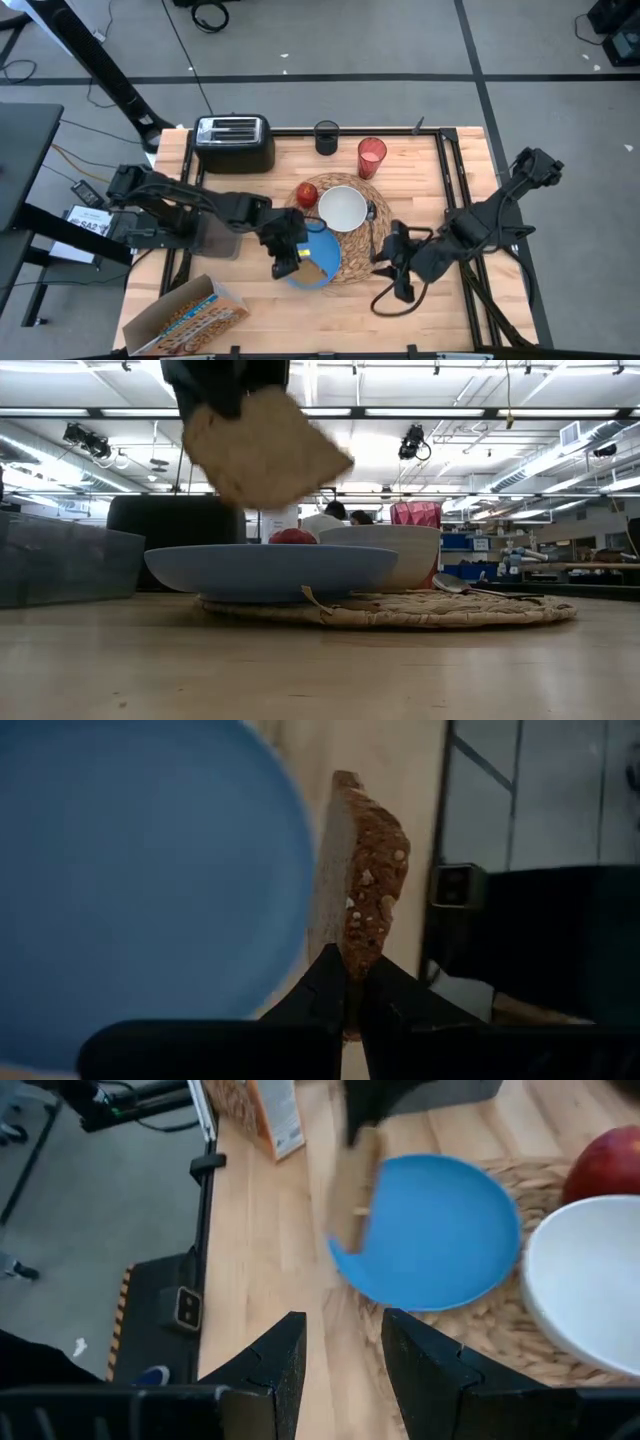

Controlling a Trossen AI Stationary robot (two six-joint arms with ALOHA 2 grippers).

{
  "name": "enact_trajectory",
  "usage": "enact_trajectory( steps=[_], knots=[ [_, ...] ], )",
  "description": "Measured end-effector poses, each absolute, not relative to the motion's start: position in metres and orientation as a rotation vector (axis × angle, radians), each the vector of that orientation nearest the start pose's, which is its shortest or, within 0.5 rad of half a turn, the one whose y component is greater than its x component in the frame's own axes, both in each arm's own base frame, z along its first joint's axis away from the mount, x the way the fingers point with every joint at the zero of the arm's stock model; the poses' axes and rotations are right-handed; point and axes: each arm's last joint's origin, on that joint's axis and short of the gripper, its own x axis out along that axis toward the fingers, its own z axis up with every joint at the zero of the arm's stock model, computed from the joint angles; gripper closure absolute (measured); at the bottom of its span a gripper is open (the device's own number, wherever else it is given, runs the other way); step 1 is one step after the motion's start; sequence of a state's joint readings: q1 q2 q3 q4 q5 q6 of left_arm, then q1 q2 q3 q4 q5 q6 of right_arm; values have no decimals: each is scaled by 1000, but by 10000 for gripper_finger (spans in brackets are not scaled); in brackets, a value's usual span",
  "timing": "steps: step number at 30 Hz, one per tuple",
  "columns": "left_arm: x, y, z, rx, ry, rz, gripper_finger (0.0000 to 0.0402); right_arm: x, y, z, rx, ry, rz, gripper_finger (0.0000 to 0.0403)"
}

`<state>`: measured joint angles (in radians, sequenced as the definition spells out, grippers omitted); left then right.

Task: Arrange a breakfast setting
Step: Put the toasted bread from the toaster oven on the blue plate, then pour the cereal from the cereal box into the white bowl

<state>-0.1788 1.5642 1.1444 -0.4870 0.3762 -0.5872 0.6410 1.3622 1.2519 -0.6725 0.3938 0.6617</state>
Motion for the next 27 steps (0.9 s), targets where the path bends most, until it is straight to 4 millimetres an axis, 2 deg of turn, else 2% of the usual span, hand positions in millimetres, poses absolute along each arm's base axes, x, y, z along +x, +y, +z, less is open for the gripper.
enact_trajectory(
  steps=[6,12,15,19,22,27],
  knots=[
    [310,-48,218,-636,1077,-158,380,246,172,317,256,780,18,261],
    [308,-32,207,-648,1072,-106,372,254,177,313,240,806,11,251],
    [308,-28,207,-629,1067,-109,344,257,174,311,237,811,-9,236],
    [308,-18,207,-632,1060,-94,286,262,165,310,236,834,-16,207],
    [307,-8,223,-634,1065,-69,245,263,160,312,191,816,-18,185],
    [300,-4,278,-573,1108,-57,220,267,151,315,68,774,-52,155]
  ],
)
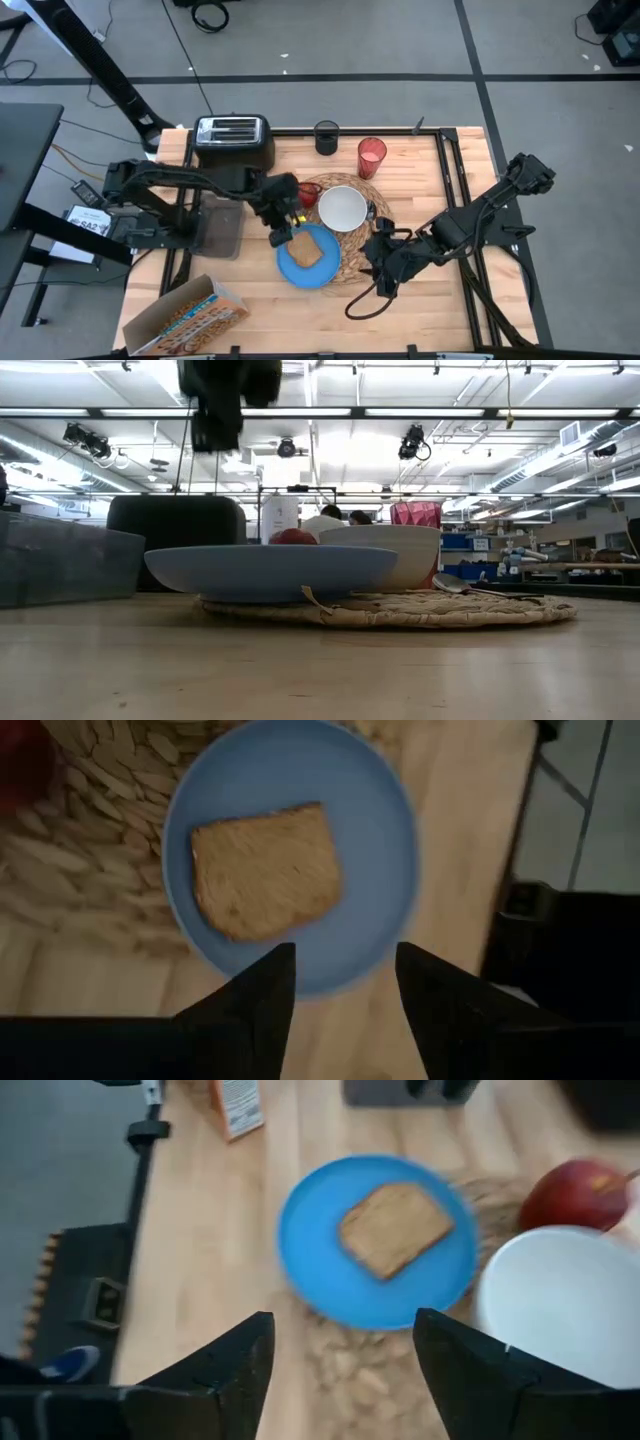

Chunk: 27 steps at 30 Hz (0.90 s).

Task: Arrange a breakfast setting
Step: Pour the cereal from the cereal box into the white bowl

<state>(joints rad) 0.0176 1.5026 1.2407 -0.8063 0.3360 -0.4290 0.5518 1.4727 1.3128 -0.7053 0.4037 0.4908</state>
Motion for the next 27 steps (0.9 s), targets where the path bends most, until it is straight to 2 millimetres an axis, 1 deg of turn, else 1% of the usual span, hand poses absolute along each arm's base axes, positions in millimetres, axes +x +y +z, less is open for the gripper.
enact_trajectory(
  steps=[3,6,9,11,14,17,19,21,24,27],
  knots=[
    [292,-16,323,-586,1155,-55,224,270,146,315,-1,762,-64,142],
    [276,-42,373,-615,1183,-53,234,273,141,316,-65,738,-92,134],
    [253,-72,415,-678,1191,-52,246,277,136,318,-122,712,-117,130],
    [235,-93,438,-743,1189,-61,252,279,132,318,-133,709,-125,129],
    [205,-124,462,-833,1217,-92,257,282,127,318,-137,712,-139,128],
    [178,-153,469,-883,1287,-100,258,283,124,318,-140,713,-148,128],
    [159,-170,466,-883,1356,-80,258,283,123,318,-139,714,-150,128],
    [146,-185,460,-867,1413,-67,258,283,123,318,-138,715,-147,128],
    [138,-203,447,-810,1448,-20,258,283,123,318,-131,720,-133,128],
    [139,-210,438,-755,1413,33,258,282,126,318,-116,725,-113,128]
  ],
)
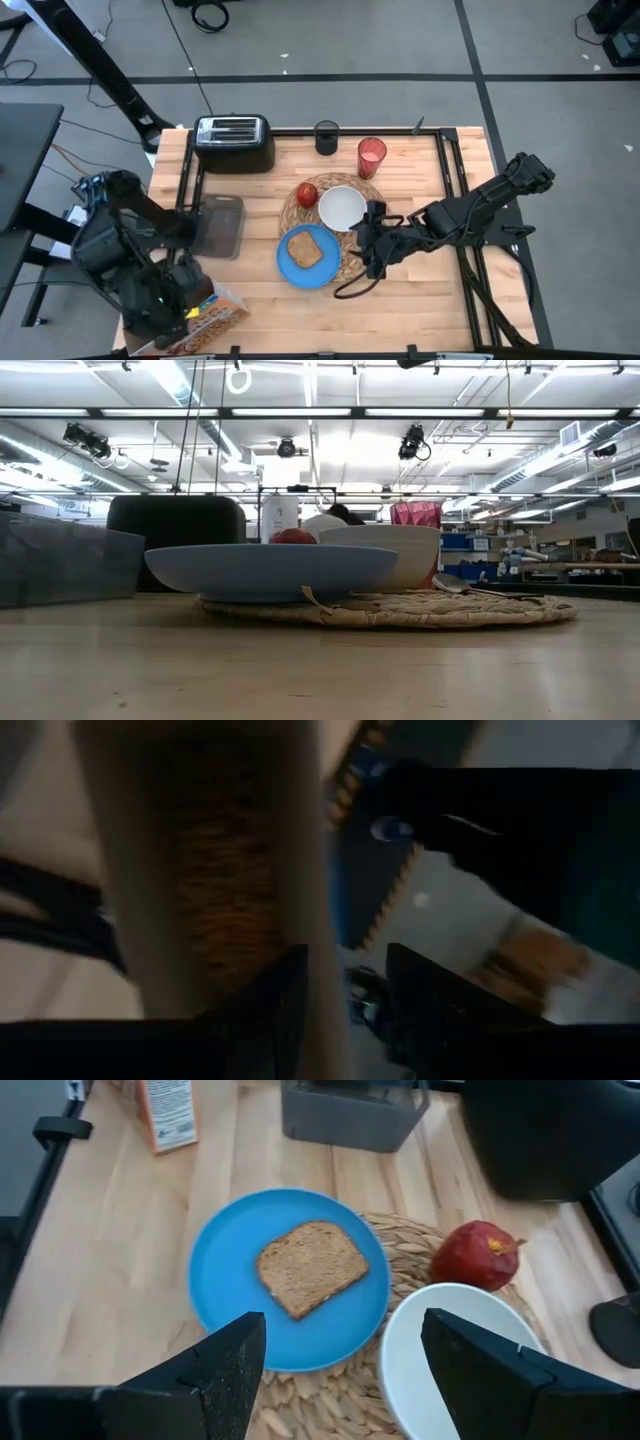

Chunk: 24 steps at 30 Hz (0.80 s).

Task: Arrange a breakfast setting
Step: Pour the cereal from the cereal box into the white bowl

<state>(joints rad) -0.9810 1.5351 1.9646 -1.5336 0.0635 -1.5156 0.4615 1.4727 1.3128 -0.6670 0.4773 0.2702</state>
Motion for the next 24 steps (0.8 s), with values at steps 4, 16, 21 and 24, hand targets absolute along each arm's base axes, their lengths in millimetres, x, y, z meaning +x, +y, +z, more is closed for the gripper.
enact_trajectory(
  steps=[4,16,21,24],
  knots=[
    [144,-218,415,-683,1460,135,258,280,131,318,-96,723,-103,128],
    [156,-227,376,-645,1480,178,375,285,150,313,11,559,-16,128],
    [165,-218,406,-700,1393,96,395,294,152,305,96,420,8,118],
    [168,-206,433,-725,1291,32,397,293,152,310,111,388,4,100]
  ],
)
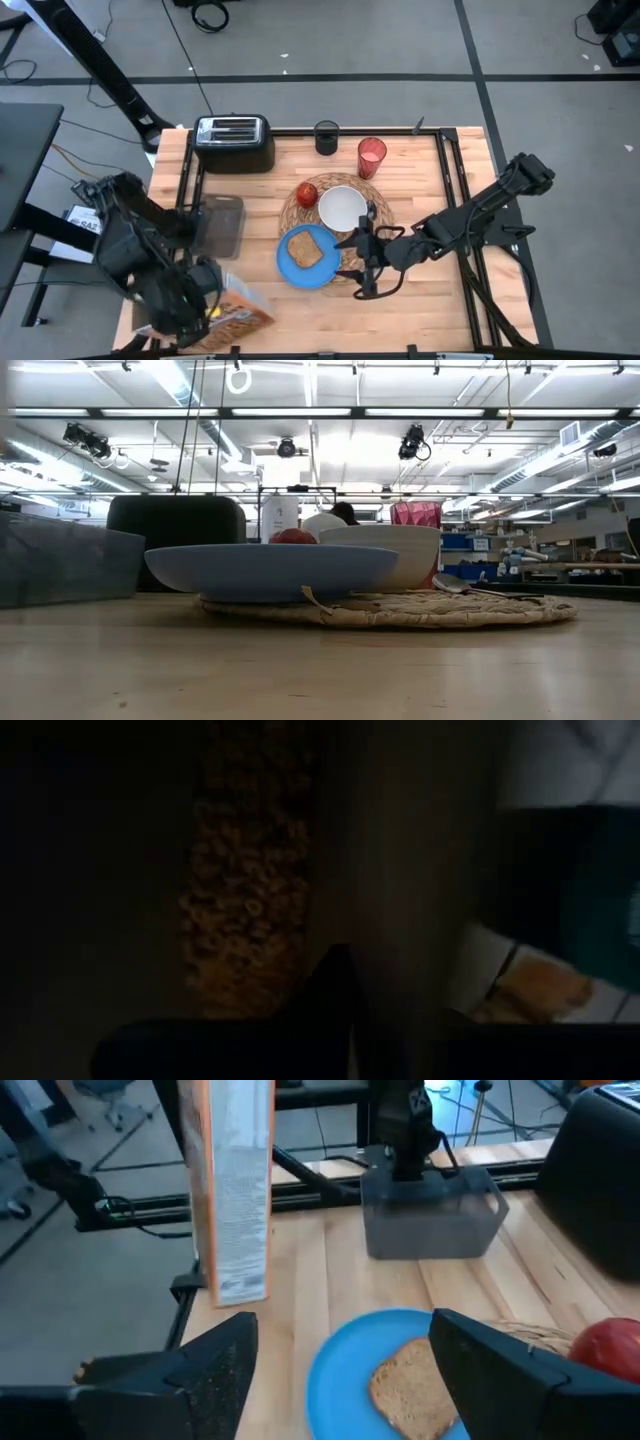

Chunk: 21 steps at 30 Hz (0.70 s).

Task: Arrange a breakfast setting
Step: Pour the cereal from the cereal box into the white bowl

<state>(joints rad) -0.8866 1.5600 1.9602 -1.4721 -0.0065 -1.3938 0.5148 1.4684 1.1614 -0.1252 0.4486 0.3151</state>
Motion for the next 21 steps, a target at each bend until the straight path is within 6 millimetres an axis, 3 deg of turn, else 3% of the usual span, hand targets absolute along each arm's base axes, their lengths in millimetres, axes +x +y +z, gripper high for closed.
enact_trajectory(
  steps=[6,11,15,21],
  knots=[
    [170,-176,485,-659,998,-86,399,271,134,333,214,362,-34,51],
    [174,-151,509,-610,830,-92,400,254,127,287,335,395,4,27],
    [178,-137,518,-574,747,-56,400,250,127,259,482,179,75,25],
    [186,-121,522,-497,689,-9,400,266,121,232,407,-12,-2,25]
  ],
)
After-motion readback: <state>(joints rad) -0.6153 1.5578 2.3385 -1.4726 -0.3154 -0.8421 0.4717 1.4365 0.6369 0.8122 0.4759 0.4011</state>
